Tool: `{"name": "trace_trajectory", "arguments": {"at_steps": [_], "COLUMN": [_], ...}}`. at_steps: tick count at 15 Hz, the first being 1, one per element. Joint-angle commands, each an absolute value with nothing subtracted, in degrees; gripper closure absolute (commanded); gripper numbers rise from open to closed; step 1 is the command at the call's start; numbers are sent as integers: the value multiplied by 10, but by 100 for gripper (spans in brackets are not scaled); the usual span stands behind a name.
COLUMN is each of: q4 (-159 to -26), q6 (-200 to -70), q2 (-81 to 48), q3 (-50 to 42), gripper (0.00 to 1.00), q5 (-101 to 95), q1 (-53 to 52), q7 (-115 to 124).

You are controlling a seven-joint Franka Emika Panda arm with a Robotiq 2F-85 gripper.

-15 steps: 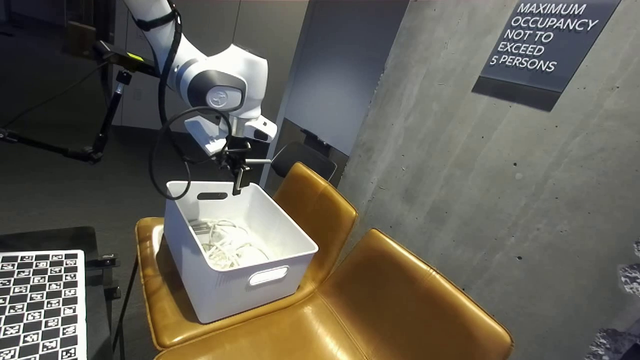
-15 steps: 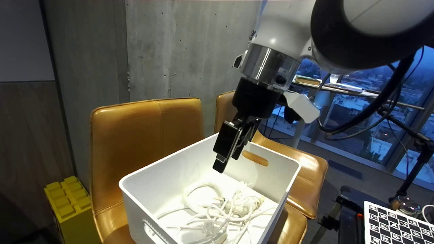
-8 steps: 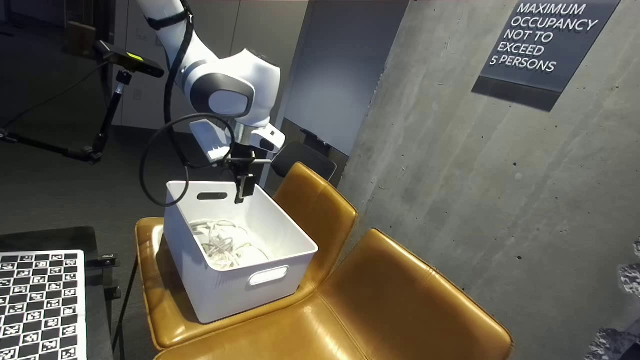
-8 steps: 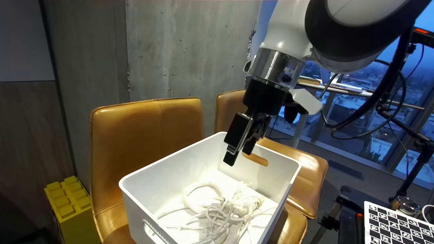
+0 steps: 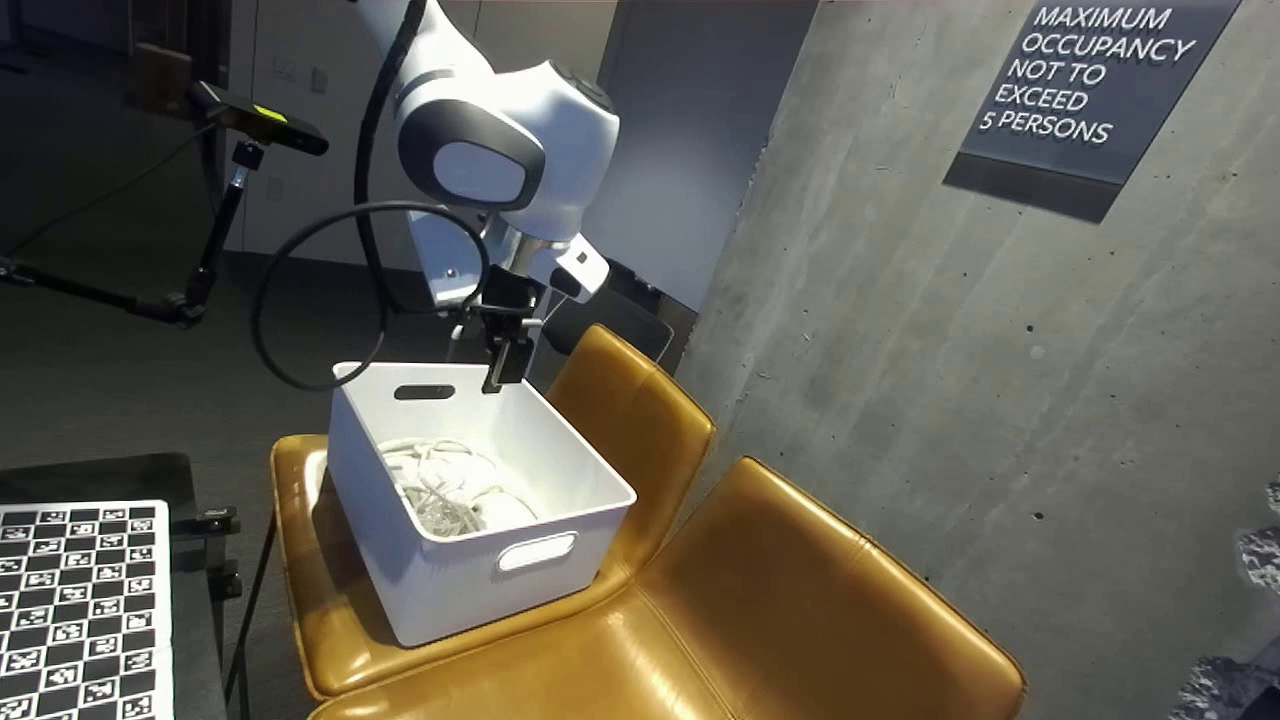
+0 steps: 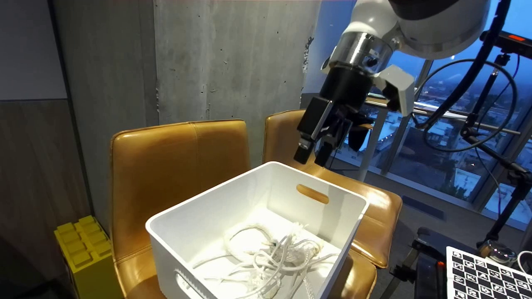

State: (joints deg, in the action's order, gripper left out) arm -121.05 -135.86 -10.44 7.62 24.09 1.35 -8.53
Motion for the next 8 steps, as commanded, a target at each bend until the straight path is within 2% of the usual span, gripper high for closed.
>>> {"name": "trace_trajectory", "arguments": {"at_steps": [1,8], "q4": [-1223,-1264], "q6": [-1324,-1315], "q2": [-68,-25], "q3": [54,7], "gripper": [0,0], "q5": [231,111], "q1": [16,19], "q7": [-89,-71]}}
